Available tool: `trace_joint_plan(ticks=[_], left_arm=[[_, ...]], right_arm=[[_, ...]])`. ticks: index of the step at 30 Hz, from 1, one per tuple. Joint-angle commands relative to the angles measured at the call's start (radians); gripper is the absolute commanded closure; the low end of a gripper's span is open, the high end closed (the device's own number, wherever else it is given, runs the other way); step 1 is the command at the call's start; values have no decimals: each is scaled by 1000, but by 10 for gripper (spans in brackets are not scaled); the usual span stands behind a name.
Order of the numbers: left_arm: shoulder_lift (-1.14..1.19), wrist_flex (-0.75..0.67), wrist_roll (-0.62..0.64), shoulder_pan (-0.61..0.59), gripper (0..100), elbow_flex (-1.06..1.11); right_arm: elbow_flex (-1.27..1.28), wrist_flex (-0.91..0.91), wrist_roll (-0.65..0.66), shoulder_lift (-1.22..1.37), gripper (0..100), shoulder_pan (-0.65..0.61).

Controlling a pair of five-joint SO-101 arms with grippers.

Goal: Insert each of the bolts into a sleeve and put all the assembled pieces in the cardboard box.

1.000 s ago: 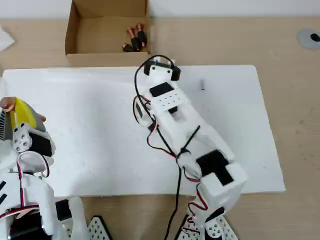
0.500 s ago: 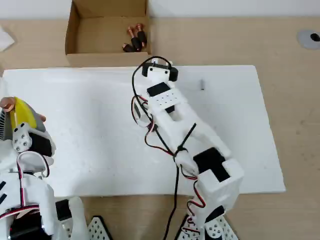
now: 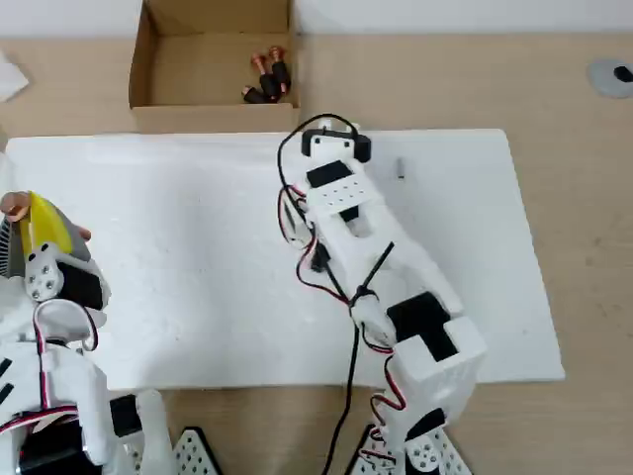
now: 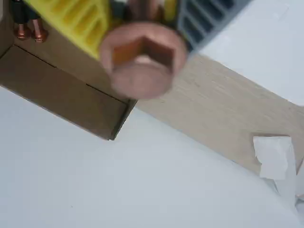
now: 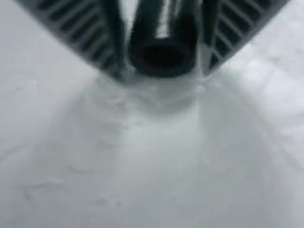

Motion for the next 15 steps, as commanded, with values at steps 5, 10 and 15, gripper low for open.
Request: trace_joint_plan(ticks=[5, 10, 15], left_arm=[[-8, 0, 5, -6, 998, -3], [-8, 0, 5, -6, 998, -3], [-8, 0, 3, -8, 998, -3]], right_arm=[[-41, -12, 74, 8, 959, -35], [-41, 0, 196, 4, 949, -35], [-39, 17, 285, 7, 814, -35]])
